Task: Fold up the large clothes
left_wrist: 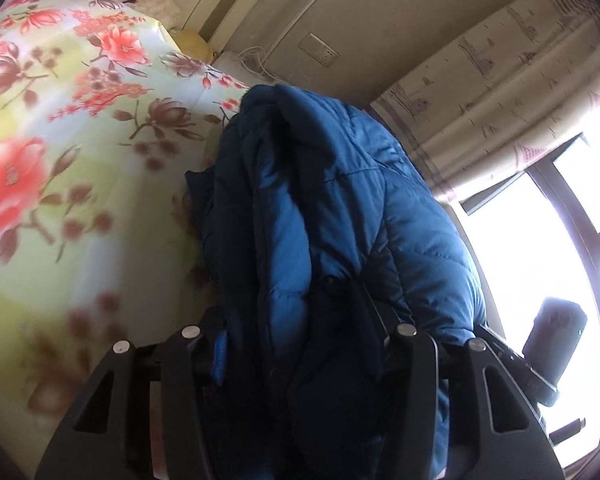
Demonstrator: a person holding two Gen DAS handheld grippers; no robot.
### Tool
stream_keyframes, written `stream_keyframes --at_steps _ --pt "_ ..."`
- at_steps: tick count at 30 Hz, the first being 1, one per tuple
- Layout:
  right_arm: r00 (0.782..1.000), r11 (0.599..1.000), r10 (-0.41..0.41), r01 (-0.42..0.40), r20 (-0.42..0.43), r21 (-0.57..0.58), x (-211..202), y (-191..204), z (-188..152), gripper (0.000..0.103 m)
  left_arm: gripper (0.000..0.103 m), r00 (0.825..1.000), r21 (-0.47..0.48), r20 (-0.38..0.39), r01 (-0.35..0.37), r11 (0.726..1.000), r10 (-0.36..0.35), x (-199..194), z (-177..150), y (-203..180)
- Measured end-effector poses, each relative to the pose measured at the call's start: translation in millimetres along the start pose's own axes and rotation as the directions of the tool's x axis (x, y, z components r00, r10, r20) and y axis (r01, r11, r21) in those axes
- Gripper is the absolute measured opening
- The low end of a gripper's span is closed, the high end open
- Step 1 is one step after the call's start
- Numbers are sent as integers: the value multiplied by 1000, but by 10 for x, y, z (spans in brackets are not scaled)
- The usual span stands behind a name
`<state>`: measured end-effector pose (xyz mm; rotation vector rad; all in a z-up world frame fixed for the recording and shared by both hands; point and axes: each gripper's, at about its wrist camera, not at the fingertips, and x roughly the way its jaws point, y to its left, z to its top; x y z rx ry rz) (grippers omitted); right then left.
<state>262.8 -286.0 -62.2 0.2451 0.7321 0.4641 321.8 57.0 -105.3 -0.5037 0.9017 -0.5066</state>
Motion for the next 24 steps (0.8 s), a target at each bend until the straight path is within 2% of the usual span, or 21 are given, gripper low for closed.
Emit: stream_keyframes --at_steps 2,4,5,7,8,10,13,14,15,17,18,19,22,24 --pt "999 999 -33 33 9 13 -65 28 -3 66 56 1000 -1 16 -15 1000 15 -17 -10 -3" --pt "992 993 -112 113 58 -25 -281 132 -59 70 61 995 39 58 -82 996 80 -173 -72 -50" --pt "987 989 -137 141 87 -42 -367 181 -88 76 70 981 63 122 -159 985 151 -345 -152 -120" --pt "968 979 -173 190 181 -77 -662 439 -227 86 86 948 97 249 -227 969 197 -677 -300 -301" --pt "962 977 -171 194 211 -93 -769 535 -283 88 101 924 125 318 -263 957 213 -870 -397 -438" --pt "938 962 -203 244 282 -119 -1020 751 -430 92 101 878 165 410 -337 927 246 -1126 -547 -700" --pt "877 927 -281 353 390 -127 -1394 1079 -675 95 101 799 205 515 -466 861 311 -1480 -827 -1173" --pt "860 918 -304 379 410 -114 -1489 1159 -758 96 101 772 202 541 -506 839 335 -1570 -914 -1291" --pt "845 913 -323 397 425 -95 -1565 1217 -838 96 101 735 196 576 -550 812 359 -1659 -1032 -1425" --pt "821 899 -363 433 440 -67 -1663 1310 -1010 96 101 680 194 636 -598 778 364 -1789 -1285 -1627" --pt "811 891 -378 449 446 -61 -1685 1344 -1098 96 101 673 199 647 -604 772 359 -1812 -1372 -1698" --pt "804 885 -392 463 448 -56 -1702 1379 -1189 96 101 673 208 650 -604 769 353 -1821 -1464 -1737" --pt "796 869 -418 490 437 -61 -1621 1486 -1339 96 101 701 230 621 -591 773 351 -1793 -1674 -1795" --pt "785 851 -443 520 433 -71 -1563 1519 -1382 96 101 703 232 613 -597 768 361 -1746 -1759 -1790"
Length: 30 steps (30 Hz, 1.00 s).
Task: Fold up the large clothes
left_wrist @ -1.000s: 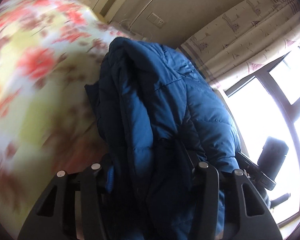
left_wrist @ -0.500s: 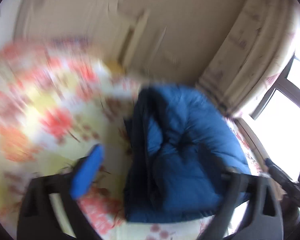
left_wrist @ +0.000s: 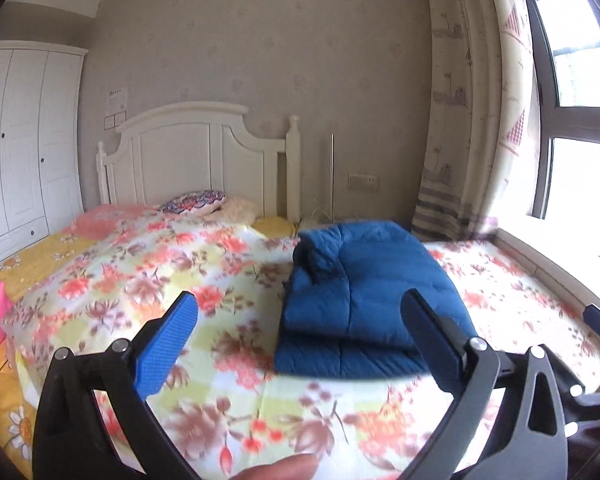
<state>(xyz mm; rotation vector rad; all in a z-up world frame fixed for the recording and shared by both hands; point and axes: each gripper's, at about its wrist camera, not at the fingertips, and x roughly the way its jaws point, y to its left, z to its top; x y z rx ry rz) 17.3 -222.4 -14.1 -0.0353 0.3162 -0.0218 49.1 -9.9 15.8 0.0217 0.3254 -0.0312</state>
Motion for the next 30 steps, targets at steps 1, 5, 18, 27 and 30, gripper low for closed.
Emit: stream_keyframes --at_steps 1,5,18,27,30 --pt "1000 1000 -9 9 3 -14 8 31 -12 96 101 1000 11 -1 -2 1000 2 -8 -40 -22" --pt "1000 1000 -4 4 2 -8 11 79 -32 96 101 1000 41 -16 2 999 -1 19 -129 -81" --pt "1000 1000 -13 13 13 12 -2 55 -15 96 101 1000 46 -25 7 999 -6 45 -169 -67" --pt "1000 1000 -16 16 10 19 -4 52 -10 96 101 1000 47 -24 6 999 -5 41 -170 -68" --pt "1000 1000 -15 15 9 19 2 53 -4 96 101 1000 46 -26 6 999 -4 42 -172 -65"
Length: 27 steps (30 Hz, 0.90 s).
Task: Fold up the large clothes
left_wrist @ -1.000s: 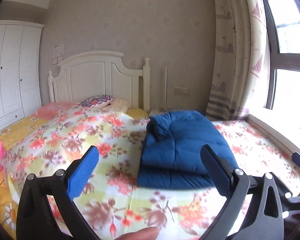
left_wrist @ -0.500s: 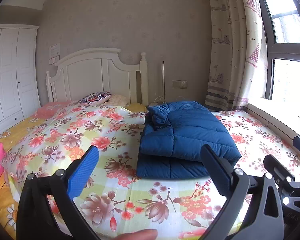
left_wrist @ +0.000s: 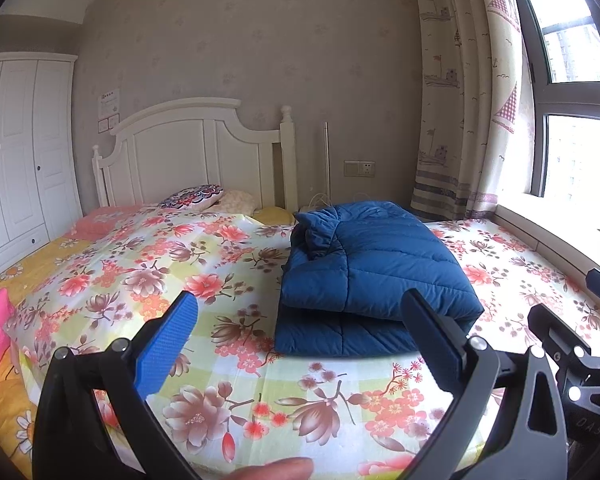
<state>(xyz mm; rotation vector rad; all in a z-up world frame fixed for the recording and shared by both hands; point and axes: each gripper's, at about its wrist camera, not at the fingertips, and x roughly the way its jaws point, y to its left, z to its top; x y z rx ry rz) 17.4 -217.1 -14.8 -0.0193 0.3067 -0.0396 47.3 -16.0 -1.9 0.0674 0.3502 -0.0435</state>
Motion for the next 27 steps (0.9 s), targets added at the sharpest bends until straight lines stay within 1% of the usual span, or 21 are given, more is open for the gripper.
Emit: stream_keyframes --at_steps 27 --pt "1000 1000 -4 4 -3 8 33 9 -27 96 101 1000 0 -1 1 1000 -1 -26 -18 19"
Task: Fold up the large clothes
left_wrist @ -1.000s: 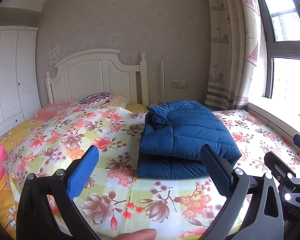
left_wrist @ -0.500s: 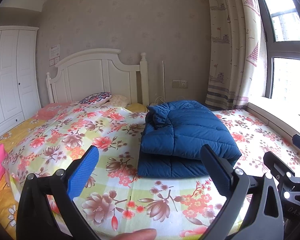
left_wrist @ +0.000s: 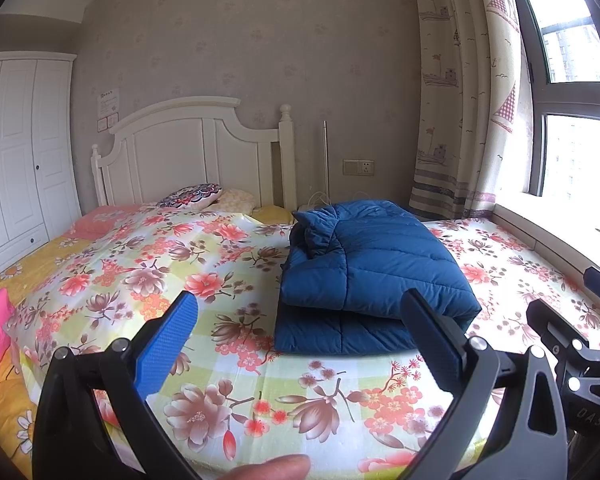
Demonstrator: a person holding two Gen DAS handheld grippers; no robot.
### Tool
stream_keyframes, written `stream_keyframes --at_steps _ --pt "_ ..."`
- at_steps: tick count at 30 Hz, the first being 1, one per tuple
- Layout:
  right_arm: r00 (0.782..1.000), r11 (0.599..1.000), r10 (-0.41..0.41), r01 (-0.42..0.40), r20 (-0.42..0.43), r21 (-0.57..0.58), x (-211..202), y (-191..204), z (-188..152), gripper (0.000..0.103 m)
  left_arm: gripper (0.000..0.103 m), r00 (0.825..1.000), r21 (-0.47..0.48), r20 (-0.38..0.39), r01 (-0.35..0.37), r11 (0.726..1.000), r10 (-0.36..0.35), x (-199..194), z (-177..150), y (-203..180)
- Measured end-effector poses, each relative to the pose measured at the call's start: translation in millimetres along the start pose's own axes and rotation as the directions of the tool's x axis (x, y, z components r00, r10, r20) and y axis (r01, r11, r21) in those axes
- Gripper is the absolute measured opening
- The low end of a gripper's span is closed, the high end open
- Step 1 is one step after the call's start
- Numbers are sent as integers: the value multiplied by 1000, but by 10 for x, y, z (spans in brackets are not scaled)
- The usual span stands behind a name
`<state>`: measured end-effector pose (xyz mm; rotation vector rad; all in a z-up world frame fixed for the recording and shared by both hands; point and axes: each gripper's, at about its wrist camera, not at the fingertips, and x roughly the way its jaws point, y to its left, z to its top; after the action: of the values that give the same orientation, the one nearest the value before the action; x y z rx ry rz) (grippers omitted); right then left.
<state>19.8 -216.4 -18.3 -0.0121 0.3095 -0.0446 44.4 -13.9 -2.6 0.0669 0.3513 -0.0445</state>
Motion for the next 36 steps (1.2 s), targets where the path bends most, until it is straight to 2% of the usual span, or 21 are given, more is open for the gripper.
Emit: stream_keyframes --at_steps 36 --pt "1000 1000 -3 3 -4 8 -24 68 -17 96 101 1000 3 -7 1 1000 -1 -34 -24 38"
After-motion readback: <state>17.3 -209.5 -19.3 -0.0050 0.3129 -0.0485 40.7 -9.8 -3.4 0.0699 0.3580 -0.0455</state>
